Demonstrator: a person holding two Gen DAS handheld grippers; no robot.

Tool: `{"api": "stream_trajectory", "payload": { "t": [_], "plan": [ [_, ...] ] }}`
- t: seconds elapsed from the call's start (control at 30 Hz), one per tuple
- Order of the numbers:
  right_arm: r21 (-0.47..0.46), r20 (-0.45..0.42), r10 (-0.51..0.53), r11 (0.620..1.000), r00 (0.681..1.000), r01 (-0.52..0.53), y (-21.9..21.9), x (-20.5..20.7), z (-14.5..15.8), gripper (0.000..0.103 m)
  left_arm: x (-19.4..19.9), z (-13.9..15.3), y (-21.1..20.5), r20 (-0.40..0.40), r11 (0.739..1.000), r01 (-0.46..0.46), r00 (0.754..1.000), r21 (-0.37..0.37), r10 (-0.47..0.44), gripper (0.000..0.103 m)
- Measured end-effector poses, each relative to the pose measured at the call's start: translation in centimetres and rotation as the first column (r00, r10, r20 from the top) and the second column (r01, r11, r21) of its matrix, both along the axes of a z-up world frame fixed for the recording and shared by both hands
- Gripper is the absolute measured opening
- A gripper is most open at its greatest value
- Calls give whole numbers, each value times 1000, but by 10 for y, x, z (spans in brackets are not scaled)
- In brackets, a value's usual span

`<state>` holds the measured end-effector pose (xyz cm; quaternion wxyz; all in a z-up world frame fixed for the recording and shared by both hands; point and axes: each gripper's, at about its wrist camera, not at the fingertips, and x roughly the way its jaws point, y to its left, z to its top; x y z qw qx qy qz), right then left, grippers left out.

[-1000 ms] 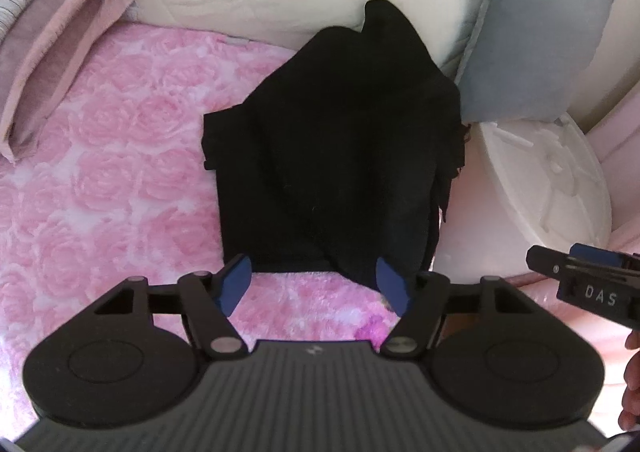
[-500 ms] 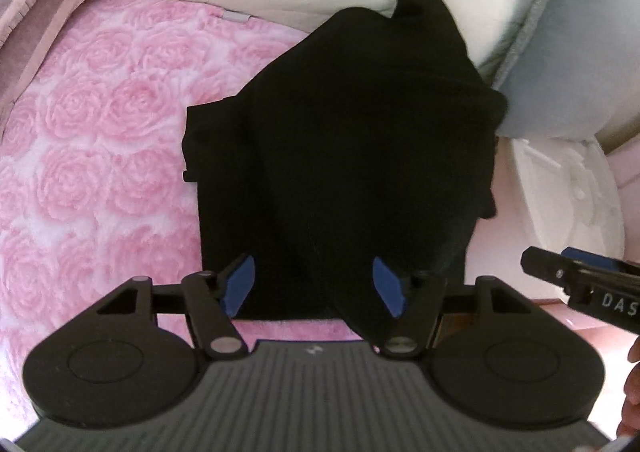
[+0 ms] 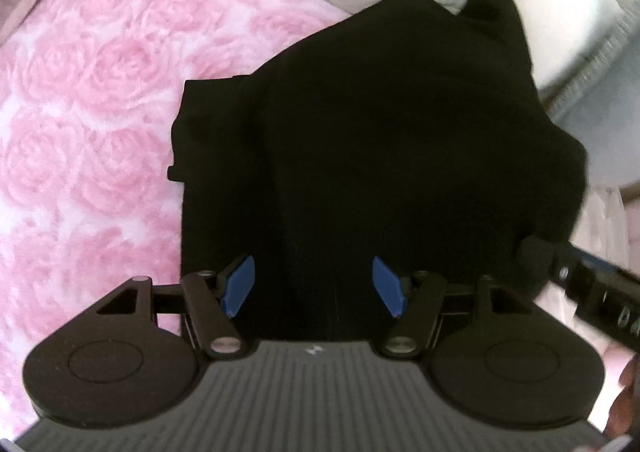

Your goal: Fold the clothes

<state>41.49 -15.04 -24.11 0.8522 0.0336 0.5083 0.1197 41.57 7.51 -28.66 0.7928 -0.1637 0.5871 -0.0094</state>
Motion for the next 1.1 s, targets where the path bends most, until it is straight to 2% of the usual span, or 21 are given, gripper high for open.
{"api": "stream_trajectory", "payload": {
  "t": [0.1, 0.13, 0.17, 0.2, 0.23, 0.3, 0.37, 0.5, 0.7, 0.83, 0.93, 1.1],
  "plan": [
    [-12, 10, 34, 999, 999, -33, 8, 3, -9, 59, 9, -18, 4, -19, 998, -30, 999, -63, 28, 63],
    [-19, 13, 46, 999, 999, -46, 10, 3, -11, 37, 10, -22, 6, -20, 995, -38, 999, -93, 36, 60],
    [-26, 15, 59, 998, 998, -59, 13, 3, -13, 27, 11, -26, 7, -14, 991, -42, 999, -125, 41, 46],
    [-33, 17, 72, 997, 997, -71, 15, 3, -15, 14, 10, -28, 8, 0, 985, -42, 999, -170, 43, 37],
    [-36, 29, 75, 997, 997, -74, 15, 2, -14, 7, 8, -28, 9, 13, 977, -43, 999, -207, 46, 28],
    [-33, 60, 89, 996, 994, -87, 16, -3, -6, 5, 4, -24, 8, 34, 976, -41, 998, -212, 49, 22],
    [-26, 97, 110, 994, 989, -108, 19, -10, 7, 3, 0, -16, 6, 67, 980, -14, 997, -198, 27, 5],
    [2, 187, 151, 988, 971, -155, 31, -28, 39, 3, -14, 7, 12, 129, 979, -1, 991, -204, 28, 4],
    [46, 320, 233, 964, 918, -261, 59, -59, 95, 3, -51, 54, 43, 230, 963, -53, 966, -264, 116, 0],
    [89, 389, 292, 932, 874, -351, 82, -92, 130, 3, -101, 90, 65, 301, 954, -113, 933, -276, 198, 0],
    [106, 450, 352, 892, 821, -440, 102, -127, 157, 2, -152, 113, 85, 336, 945, -176, 903, -276, 266, 0],
    [139, 543, 440, 793, 715, -593, 140, -194, 203, 2, -265, 157, 122, 399, 906, -320, 820, -276, 411, 0]
  ]
}}
